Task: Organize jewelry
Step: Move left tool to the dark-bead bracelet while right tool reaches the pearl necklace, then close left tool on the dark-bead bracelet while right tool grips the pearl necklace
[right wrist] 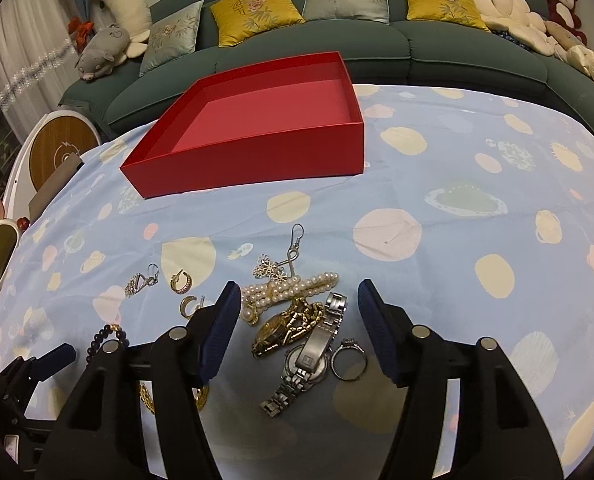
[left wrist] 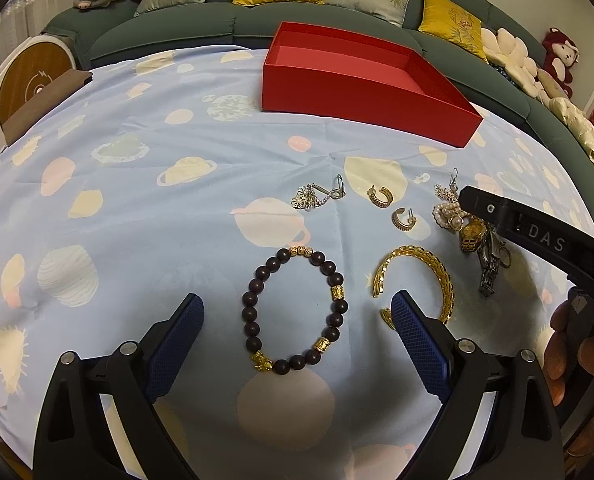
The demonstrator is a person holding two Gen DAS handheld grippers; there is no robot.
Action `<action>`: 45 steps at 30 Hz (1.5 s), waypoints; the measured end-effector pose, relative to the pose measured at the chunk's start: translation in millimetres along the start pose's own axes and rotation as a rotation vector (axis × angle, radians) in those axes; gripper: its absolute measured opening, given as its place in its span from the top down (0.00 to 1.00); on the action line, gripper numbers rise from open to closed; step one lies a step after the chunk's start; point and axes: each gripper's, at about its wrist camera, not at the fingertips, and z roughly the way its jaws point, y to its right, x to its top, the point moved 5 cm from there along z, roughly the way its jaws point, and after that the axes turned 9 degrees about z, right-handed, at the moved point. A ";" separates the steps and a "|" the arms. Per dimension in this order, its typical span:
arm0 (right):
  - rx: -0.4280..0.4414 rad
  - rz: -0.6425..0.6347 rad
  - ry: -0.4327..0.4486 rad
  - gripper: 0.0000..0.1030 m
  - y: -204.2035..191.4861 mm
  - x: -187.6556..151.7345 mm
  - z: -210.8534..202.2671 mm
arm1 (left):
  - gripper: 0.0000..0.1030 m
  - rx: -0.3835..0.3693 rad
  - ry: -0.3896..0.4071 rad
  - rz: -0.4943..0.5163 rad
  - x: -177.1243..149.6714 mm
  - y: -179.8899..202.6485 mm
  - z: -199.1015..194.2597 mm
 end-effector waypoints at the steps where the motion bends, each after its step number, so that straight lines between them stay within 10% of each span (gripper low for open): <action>1: -0.006 -0.009 -0.006 0.43 -1.9 0.4 4.0 | 0.10 0.004 -0.001 0.005 -0.5 -0.6 0.7; 11: 0.004 -0.031 -0.016 0.96 -9.6 3.3 11.4 | 0.10 0.007 -0.012 0.013 -5.2 -15.9 5.1; 26: 0.099 -0.044 0.058 0.95 -28.5 7.3 -33.6 | 0.13 0.018 0.005 0.053 -7.5 -16.3 5.3; 32: 0.129 -0.053 0.078 1.00 -31.9 6.0 -51.2 | 0.29 0.044 0.023 0.106 -4.9 -3.2 7.4; 39: 0.143 -0.059 0.084 1.00 -31.0 1.6 -62.3 | 0.88 -0.012 0.024 0.063 2.0 -5.7 4.4; 45: 0.156 -0.053 0.109 1.00 -25.5 2.5 -78.9 | 0.95 -0.036 0.027 0.042 5.0 -3.9 -3.4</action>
